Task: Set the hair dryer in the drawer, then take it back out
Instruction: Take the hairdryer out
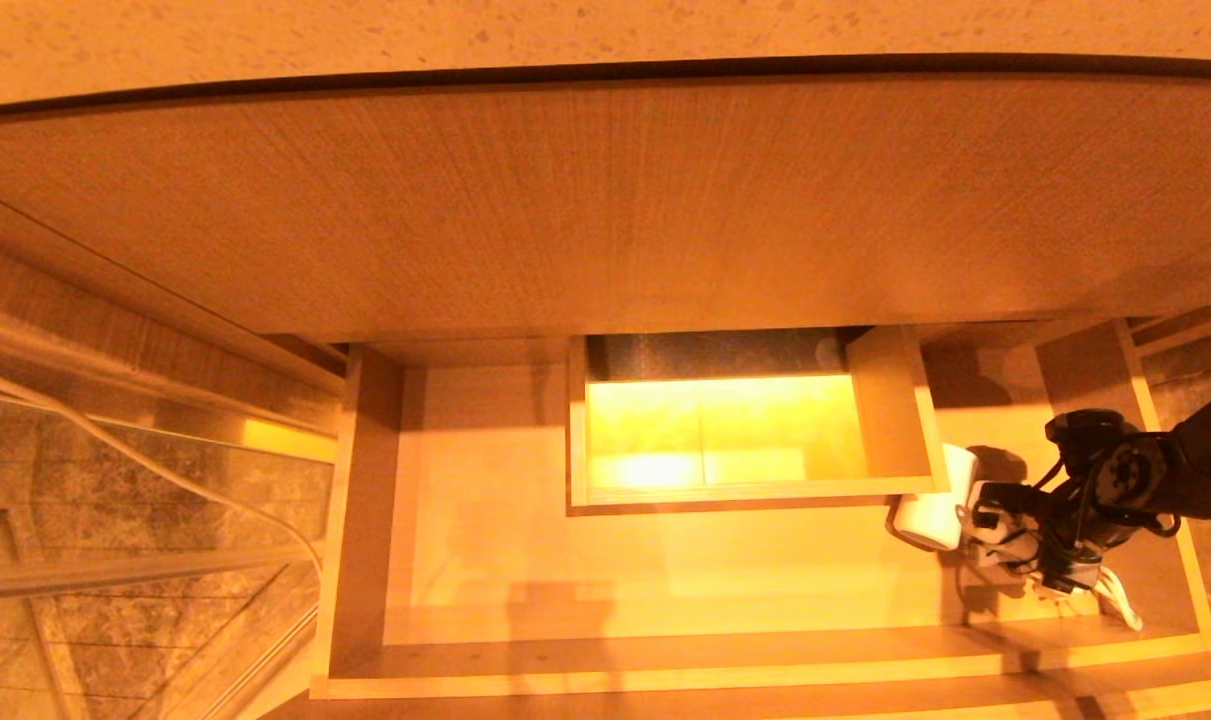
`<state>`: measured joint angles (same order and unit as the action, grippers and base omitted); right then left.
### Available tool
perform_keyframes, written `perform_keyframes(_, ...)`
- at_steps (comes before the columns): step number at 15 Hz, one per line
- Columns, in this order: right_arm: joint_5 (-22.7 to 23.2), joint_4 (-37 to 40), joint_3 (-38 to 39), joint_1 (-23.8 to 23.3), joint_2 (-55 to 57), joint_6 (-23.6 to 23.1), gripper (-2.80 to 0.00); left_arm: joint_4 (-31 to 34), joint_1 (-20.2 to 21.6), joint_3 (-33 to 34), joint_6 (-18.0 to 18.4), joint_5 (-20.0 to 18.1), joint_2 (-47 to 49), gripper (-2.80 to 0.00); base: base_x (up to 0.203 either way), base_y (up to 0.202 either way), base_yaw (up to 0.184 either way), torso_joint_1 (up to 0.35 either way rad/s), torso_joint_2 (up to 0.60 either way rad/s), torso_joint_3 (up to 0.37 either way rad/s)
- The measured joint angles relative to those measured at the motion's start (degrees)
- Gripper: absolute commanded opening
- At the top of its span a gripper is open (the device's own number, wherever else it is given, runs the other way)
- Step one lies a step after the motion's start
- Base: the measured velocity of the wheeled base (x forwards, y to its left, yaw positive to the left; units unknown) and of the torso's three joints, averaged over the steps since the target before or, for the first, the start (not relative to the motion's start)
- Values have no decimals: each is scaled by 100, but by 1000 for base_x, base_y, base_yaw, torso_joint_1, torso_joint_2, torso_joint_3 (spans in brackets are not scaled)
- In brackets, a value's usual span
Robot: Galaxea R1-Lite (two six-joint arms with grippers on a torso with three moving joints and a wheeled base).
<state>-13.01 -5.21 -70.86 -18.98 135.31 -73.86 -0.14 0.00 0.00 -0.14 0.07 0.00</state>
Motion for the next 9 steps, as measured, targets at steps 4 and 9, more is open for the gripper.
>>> perform_keyframes(4, 8, -2, 0, 0, 73, 57, 0, 0, 0, 0, -1, -1, 0, -280, 0, 0, 0, 0, 0, 0)
perform_keyframes(9, 24, -6, -99, 22, 190, 105, 0, -1, 0, 0, -1, -2, 0, -280, 0, 0, 0, 0, 0, 0)
